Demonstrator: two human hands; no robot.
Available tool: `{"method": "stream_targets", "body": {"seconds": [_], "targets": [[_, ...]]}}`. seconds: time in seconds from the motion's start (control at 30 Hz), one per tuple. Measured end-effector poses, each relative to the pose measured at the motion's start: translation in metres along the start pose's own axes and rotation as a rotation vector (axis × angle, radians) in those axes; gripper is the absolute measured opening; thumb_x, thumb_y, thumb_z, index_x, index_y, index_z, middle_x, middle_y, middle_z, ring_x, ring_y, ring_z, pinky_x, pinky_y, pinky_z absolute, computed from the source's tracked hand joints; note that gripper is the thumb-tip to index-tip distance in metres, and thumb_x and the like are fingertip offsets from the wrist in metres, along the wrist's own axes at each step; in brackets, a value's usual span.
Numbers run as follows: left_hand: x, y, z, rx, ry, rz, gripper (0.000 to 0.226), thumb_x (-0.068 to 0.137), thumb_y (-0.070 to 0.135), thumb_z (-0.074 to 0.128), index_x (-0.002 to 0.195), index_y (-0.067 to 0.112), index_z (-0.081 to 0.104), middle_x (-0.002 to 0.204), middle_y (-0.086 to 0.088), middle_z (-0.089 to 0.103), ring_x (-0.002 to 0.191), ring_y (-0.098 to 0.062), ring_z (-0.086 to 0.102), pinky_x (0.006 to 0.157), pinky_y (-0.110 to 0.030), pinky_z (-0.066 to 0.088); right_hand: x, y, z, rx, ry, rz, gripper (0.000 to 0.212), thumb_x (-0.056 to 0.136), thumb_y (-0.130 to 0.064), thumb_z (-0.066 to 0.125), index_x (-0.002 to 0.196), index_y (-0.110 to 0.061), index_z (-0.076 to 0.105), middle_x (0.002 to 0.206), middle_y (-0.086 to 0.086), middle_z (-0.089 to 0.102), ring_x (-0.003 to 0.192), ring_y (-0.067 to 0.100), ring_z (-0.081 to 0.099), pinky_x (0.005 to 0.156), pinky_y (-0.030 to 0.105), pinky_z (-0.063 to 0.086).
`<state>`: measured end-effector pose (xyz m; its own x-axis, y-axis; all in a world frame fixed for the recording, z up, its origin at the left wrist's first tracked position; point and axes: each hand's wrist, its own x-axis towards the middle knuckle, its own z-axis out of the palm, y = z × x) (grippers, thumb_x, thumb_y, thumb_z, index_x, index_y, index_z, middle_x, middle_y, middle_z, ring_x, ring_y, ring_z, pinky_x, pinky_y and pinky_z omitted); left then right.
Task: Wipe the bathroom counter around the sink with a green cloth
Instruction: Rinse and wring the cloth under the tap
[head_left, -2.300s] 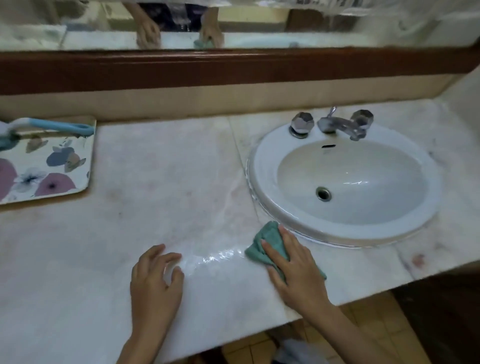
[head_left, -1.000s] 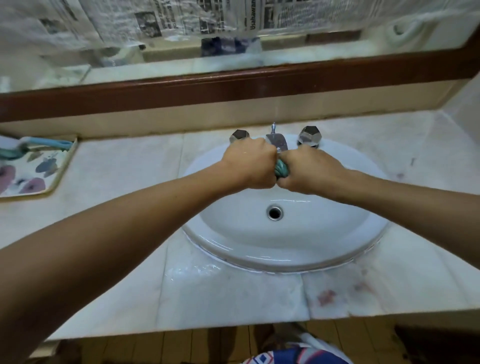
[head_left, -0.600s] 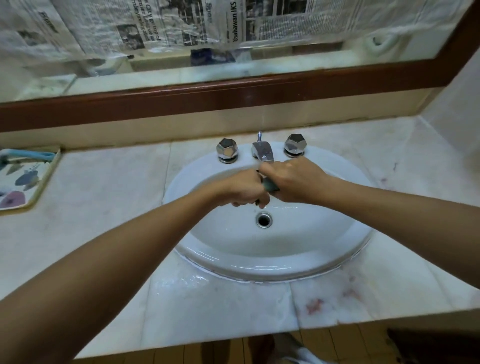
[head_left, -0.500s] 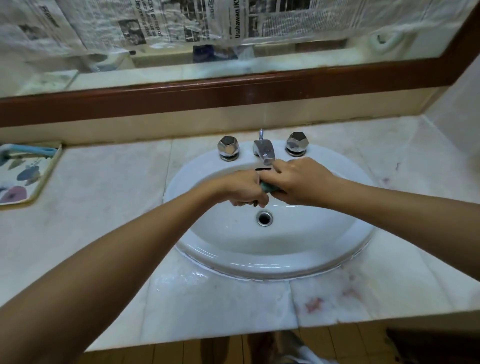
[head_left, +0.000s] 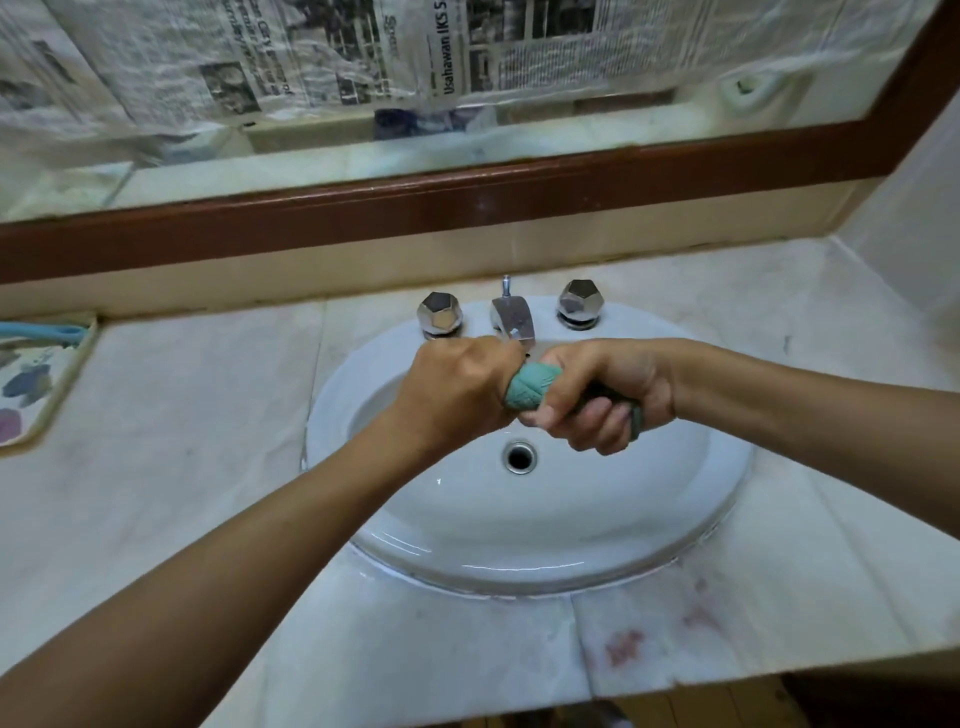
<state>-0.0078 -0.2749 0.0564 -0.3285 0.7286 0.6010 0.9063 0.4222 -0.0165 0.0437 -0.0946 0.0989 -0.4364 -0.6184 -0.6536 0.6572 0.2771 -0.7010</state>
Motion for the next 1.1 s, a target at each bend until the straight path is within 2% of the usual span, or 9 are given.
{"method": "stream_targets", "body": {"seconds": [0.1, 0.23, 0.4, 0.53, 0.63, 0.77, 0.9, 0.97, 1.1], "targets": [[0.008, 0.007, -0.002, 0.124, -0.244, -0.075, 0.016, 0.067, 0.019, 0.055, 0.059, 0.006, 0.054, 0.047, -0.009, 0.051, 0.036, -0.029, 0.039, 0.043, -0.023, 0.026, 0.007, -0.005, 0.003, -0.518, 0.439, 0.030, 0.036, 0.075, -0.008, 0.070, 0.058, -0.014, 0.039, 0.045, 0.004, 0.032, 0.038, 0.016, 0.026, 0.041, 0.019, 0.021], [0.032, 0.017, 0.004, 0.130, -0.697, -0.342, 0.016, 0.080, 0.011, 0.052, 0.070, 0.009, 0.039, 0.066, -0.004, 0.039, 0.062, -0.028, 0.043, 0.054, -0.029, 0.033, 0.028, -0.001, -0.002, -1.186, 0.918, -0.027, 0.014, 0.073, -0.009, 0.058, 0.067, -0.017, 0.048, 0.063, -0.001, 0.045, 0.057, 0.022, 0.049, 0.047, 0.023, 0.032], [0.030, 0.009, 0.029, -0.400, -0.872, -0.788, 0.018, 0.075, 0.004, 0.053, 0.058, 0.010, 0.049, 0.052, -0.006, 0.051, 0.039, -0.017, 0.044, 0.040, -0.017, 0.033, 0.051, 0.013, -0.023, -1.588, 1.020, -0.154, 0.025, 0.073, -0.017, 0.057, 0.098, -0.020, 0.061, 0.082, 0.005, 0.064, 0.069, 0.030, 0.051, 0.050, 0.025, 0.021], [0.005, 0.010, 0.039, -0.869, -0.872, -1.111, 0.033, 0.075, 0.000, 0.061, 0.054, 0.011, 0.038, 0.048, -0.006, 0.034, 0.038, -0.016, 0.025, 0.045, -0.019, 0.020, 0.064, 0.021, -0.028, -1.751, 0.940, -0.226, 0.027, 0.073, -0.022, 0.059, 0.100, -0.019, 0.060, 0.089, 0.008, 0.068, 0.078, 0.035, 0.062, 0.059, 0.030, 0.028], [-0.002, 0.008, 0.039, -1.045, -0.874, -1.205, 0.038, 0.076, -0.002, 0.060, 0.052, 0.014, 0.034, 0.046, -0.004, 0.030, 0.038, -0.014, 0.022, 0.046, -0.019, 0.016, 0.068, 0.019, -0.029, -1.788, 0.906, -0.307, 0.023, 0.067, -0.018, 0.065, 0.090, -0.015, 0.062, 0.074, 0.010, 0.067, 0.065, 0.036, 0.062, 0.054, 0.029, 0.025], [-0.004, 0.007, 0.037, -0.924, -0.828, -1.118, 0.032, 0.077, 0.004, 0.062, 0.055, 0.012, 0.040, 0.048, -0.006, 0.036, 0.040, -0.018, 0.028, 0.044, -0.022, 0.022, 0.064, 0.012, -0.023, -1.794, 0.905, -0.205, 0.026, 0.073, -0.018, 0.059, 0.098, -0.017, 0.058, 0.081, 0.009, 0.064, 0.066, 0.032, 0.047, 0.053, 0.027, 0.023], [-0.017, 0.011, 0.023, -0.308, -0.789, -0.657, 0.022, 0.079, 0.031, 0.061, 0.071, 0.015, 0.048, 0.063, 0.000, 0.050, 0.064, -0.024, 0.050, 0.054, -0.030, 0.035, 0.057, 0.018, -0.008, -1.643, 0.926, -0.131, 0.018, 0.071, -0.012, 0.058, 0.085, -0.019, 0.050, 0.067, -0.001, 0.042, 0.066, 0.027, 0.043, 0.046, 0.025, 0.019], [-0.035, 0.016, 0.013, -0.195, -0.790, -0.510, 0.026, 0.083, 0.044, 0.053, 0.092, 0.019, 0.047, 0.082, 0.000, 0.050, 0.075, -0.025, 0.047, 0.062, -0.033, 0.034, 0.057, 0.027, -0.001, -1.467, 0.901, -0.079, 0.018, 0.070, -0.013, 0.062, 0.079, -0.019, 0.048, 0.065, -0.003, 0.043, 0.067, 0.026, 0.047, 0.046, 0.027, 0.028], [-0.080, 0.021, 0.010, 0.058, -0.666, -0.337, 0.039, 0.090, 0.037, 0.046, 0.125, 0.021, 0.050, 0.114, -0.004, 0.051, 0.095, -0.027, 0.049, 0.074, -0.037, 0.035, 0.063, 0.042, 0.014, -0.866, 0.703, -0.063, 0.029, 0.065, -0.029, 0.085, 0.073, -0.014, 0.062, 0.058, -0.002, 0.054, 0.053, 0.015, 0.050, 0.046, 0.026, 0.037]]}}
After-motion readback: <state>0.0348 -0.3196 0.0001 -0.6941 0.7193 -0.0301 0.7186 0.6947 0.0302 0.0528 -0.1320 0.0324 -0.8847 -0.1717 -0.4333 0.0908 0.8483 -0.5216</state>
